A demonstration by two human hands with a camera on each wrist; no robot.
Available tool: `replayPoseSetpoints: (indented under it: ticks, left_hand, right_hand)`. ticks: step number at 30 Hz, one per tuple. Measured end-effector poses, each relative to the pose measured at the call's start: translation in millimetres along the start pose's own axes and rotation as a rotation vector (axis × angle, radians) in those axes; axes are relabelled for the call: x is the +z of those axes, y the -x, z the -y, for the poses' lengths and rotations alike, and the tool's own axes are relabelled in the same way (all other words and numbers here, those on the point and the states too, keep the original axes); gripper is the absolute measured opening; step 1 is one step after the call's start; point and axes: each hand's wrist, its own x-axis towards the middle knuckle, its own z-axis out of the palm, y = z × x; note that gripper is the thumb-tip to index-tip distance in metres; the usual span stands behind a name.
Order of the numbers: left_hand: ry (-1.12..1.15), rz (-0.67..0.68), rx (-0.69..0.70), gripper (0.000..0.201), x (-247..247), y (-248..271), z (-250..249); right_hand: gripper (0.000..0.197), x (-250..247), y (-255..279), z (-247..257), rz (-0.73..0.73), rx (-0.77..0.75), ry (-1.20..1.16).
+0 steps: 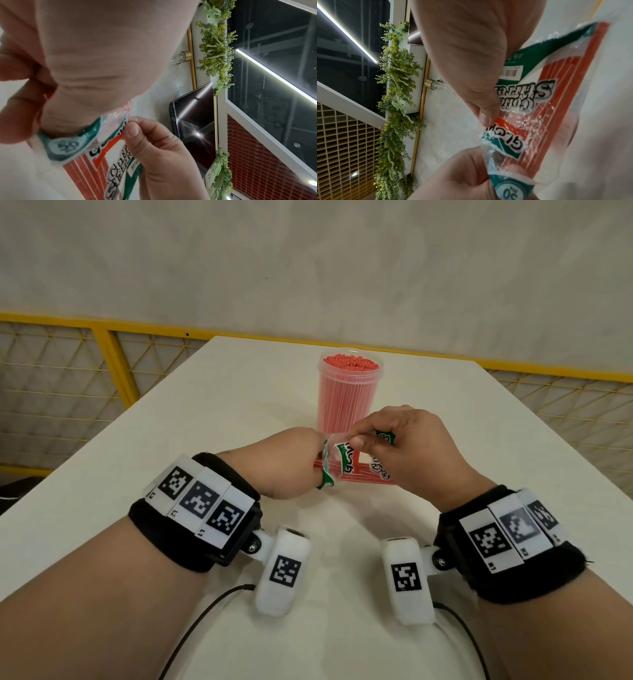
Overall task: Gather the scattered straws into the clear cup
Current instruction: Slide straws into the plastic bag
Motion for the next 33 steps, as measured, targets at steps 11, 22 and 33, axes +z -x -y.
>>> replayPoseSetpoints:
  ticks: [11, 22, 33]
  left_hand:
    - [-0.237, 0.075, -0.097, 0.007, 2, 2, 3]
    - [-0.404, 0.002, -0.124, 0.027, -6, 6, 29]
    - [-0.218, 0.020, -0.317, 0.018, -33, 13, 64]
  right_hand:
    - [0.012, 10, -5, 2, -0.007, 0.072, -0.076]
    - [0.014, 12, -11, -20, 0.010, 0.208, -0.190]
    - [0.009, 12, -6, -57, 0.152, 0.414, -0.118]
